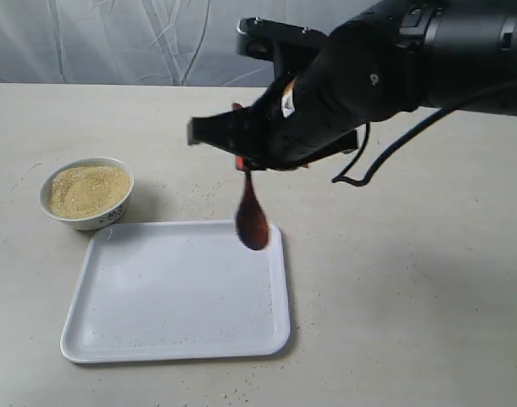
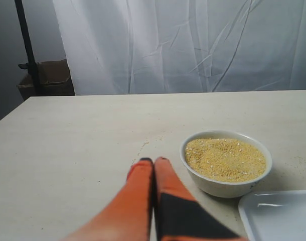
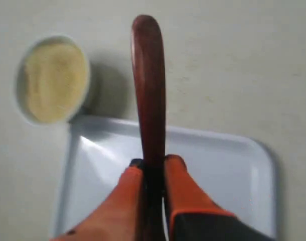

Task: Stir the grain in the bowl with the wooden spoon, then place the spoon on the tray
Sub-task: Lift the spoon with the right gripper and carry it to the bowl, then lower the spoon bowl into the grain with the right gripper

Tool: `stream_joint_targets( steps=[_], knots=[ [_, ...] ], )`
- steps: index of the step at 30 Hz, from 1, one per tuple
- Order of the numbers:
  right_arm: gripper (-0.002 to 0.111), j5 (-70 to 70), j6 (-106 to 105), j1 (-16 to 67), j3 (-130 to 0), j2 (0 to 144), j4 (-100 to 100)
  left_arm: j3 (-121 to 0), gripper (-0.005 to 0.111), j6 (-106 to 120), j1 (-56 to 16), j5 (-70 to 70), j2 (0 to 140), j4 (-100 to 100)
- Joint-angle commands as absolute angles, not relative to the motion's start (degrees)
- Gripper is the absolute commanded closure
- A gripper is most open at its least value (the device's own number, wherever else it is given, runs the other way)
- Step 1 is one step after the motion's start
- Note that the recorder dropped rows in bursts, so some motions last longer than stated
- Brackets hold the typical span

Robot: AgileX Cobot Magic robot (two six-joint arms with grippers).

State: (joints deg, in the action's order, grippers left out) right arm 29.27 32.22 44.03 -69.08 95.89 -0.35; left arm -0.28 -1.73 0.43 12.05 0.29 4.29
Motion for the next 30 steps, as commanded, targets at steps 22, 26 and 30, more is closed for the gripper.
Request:
stream_joint_targets(
  steps=[22, 26, 30],
  knots=[
    [0.108, -26.35, 24.91, 54.26, -99.48, 136.64, 38.35, 0.0, 0.106, -1.9, 0.48, 11.79, 0.0, 4.09],
    [0.108, -26.91, 16.79, 54.73, -100.95, 139.05, 37.75, 0.0, 0.106, -1.9, 0.48, 11.79, 0.0, 4.09],
    [0.108, -27.73, 8.93, 54.82, -100.95, 140.1, 37.26, 0.0, 0.106, -1.9, 0.48, 11.79, 0.0, 4.09]
  ],
)
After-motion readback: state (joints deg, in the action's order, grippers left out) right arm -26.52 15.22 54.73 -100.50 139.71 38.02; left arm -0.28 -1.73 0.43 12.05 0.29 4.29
